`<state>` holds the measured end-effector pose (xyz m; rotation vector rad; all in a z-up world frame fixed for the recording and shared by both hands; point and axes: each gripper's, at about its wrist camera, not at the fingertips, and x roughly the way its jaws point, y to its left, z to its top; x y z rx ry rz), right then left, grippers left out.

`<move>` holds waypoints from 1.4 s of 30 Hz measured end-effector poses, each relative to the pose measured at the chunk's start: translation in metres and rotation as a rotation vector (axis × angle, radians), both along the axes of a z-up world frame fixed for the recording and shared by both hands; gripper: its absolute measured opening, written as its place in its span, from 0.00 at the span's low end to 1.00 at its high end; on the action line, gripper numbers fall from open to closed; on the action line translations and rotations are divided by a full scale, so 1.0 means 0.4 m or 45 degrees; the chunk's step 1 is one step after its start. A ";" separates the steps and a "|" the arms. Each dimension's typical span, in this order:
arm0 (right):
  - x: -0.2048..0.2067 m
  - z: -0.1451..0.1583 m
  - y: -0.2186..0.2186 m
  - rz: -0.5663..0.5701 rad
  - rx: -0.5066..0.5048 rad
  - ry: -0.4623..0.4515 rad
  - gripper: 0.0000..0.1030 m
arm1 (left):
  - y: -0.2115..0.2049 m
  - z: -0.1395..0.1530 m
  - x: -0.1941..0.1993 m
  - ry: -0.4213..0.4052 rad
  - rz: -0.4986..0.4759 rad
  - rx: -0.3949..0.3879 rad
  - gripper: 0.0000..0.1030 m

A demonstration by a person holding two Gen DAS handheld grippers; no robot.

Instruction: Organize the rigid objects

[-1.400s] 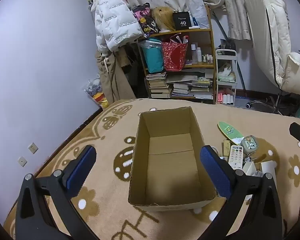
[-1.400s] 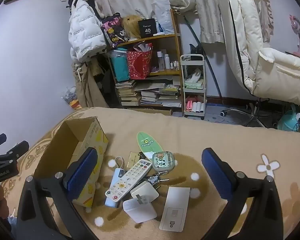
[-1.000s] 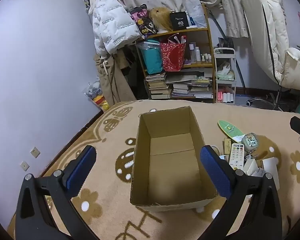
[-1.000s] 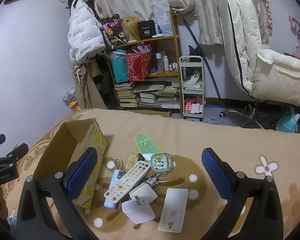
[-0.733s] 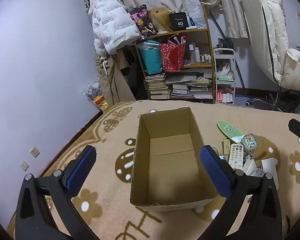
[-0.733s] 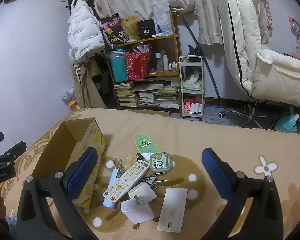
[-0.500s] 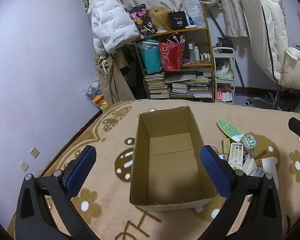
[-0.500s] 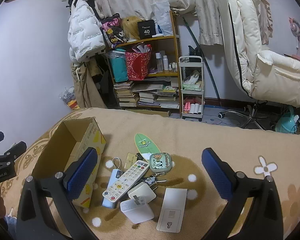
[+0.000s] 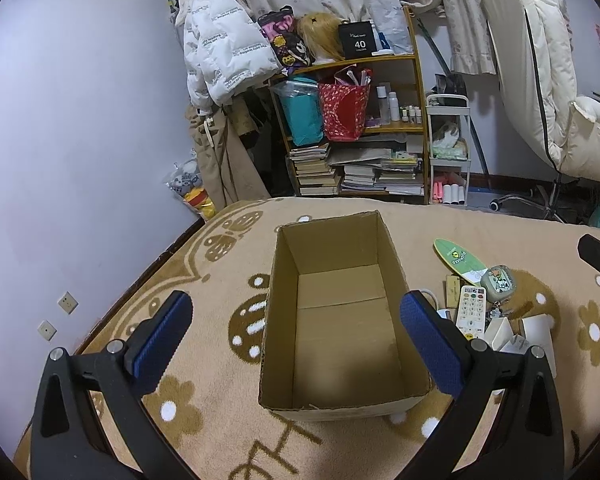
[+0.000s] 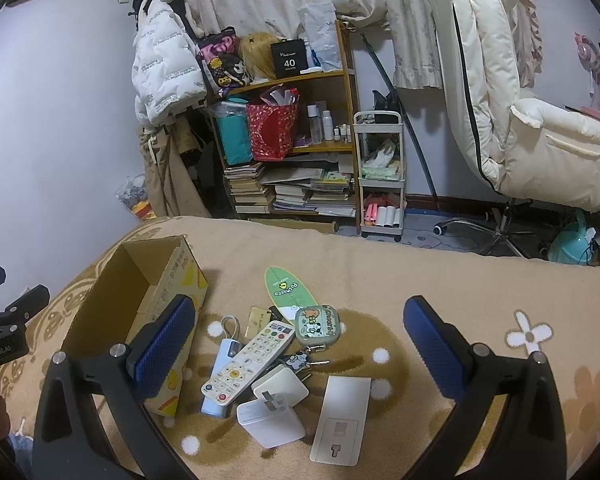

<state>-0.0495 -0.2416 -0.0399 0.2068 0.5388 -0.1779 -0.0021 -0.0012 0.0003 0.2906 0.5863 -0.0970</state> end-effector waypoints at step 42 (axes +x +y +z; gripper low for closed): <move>-0.008 -0.011 -0.030 -0.016 -0.008 -0.002 1.00 | 0.001 -0.005 0.003 0.002 0.004 0.013 1.00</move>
